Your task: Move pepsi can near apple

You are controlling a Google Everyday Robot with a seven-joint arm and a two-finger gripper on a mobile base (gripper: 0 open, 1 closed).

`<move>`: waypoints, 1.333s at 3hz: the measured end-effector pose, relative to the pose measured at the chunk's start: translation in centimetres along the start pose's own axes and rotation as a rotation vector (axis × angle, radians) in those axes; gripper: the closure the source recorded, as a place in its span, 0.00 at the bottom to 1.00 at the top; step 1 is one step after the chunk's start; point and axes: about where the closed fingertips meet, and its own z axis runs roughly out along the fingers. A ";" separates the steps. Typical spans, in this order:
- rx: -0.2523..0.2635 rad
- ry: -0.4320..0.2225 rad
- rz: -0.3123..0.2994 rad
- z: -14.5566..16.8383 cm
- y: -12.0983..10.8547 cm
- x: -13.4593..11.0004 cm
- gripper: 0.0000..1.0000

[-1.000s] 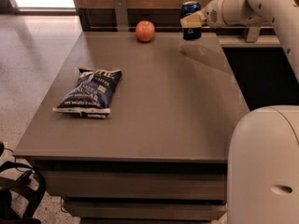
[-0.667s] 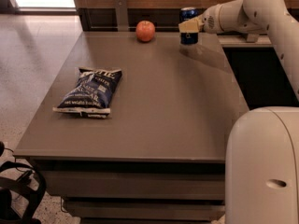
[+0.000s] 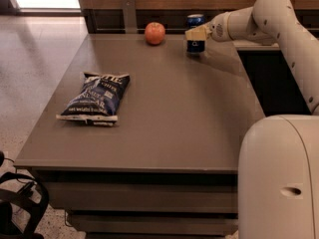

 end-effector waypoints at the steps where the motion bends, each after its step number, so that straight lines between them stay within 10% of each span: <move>1: -0.049 -0.047 0.000 1.5 1.2 0.2 1.00; 3: -0.087 -0.071 0.000 2.8 2.1 1.3 1.00; 4: -0.088 -0.071 0.000 2.8 2.1 1.1 0.84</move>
Offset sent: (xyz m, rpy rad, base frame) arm -0.0055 0.0292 -0.0165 0.1037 -0.0423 0.0747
